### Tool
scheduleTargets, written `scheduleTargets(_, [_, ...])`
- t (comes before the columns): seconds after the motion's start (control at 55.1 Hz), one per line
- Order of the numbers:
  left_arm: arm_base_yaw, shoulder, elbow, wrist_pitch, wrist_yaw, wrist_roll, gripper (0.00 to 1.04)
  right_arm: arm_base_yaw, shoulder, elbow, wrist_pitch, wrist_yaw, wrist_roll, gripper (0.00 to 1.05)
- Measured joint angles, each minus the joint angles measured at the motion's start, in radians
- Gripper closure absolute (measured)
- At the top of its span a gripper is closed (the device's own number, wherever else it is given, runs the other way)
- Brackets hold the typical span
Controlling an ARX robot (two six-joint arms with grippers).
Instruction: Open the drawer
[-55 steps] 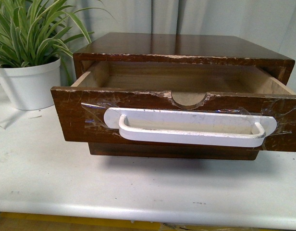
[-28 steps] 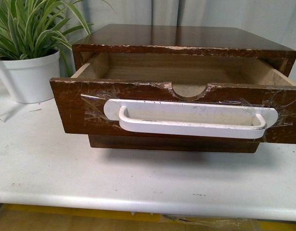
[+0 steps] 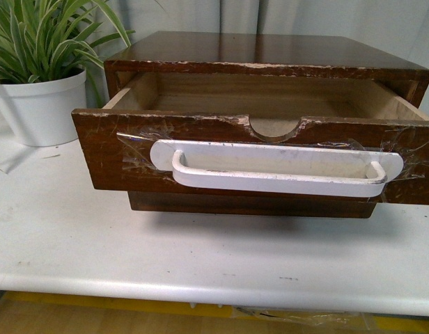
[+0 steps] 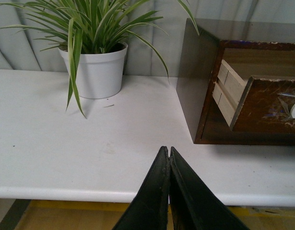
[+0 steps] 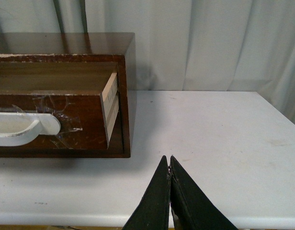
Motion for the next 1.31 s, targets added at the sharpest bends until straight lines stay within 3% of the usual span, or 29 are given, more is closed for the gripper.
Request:
scheduleTargets(0.381, [0.000,-0.001,0.000,0.000,0.000,-0.002,1.00,0.000,-0.003,-0.001,0.000,0.000,0.000,1.02])
scheduleTargets(0.817, [0.000,-0.001,0.000,0.000,0.000,-0.003,0.30,0.000,-0.003,-0.001,0.000,0.000,0.000,0.33])
scheduleTargets(0.871, [0.000,-0.001,0.000,0.000,0.000,-0.003,0.16,0.000,-0.003,-0.001,0.000,0.000,0.000,0.19])
scheduleTargets(0.944, [0.000,-0.001,0.000,0.000,0.000,-0.002,0.05,0.000,-0.003,-0.001,0.000,0.000,0.001,0.07])
scheduleTargets(1.306, [0.000,-0.001,0.000,0.000,0.000,-0.003,0.06,0.000,-0.003,-0.001,0.000,0.000,0.002,0.09])
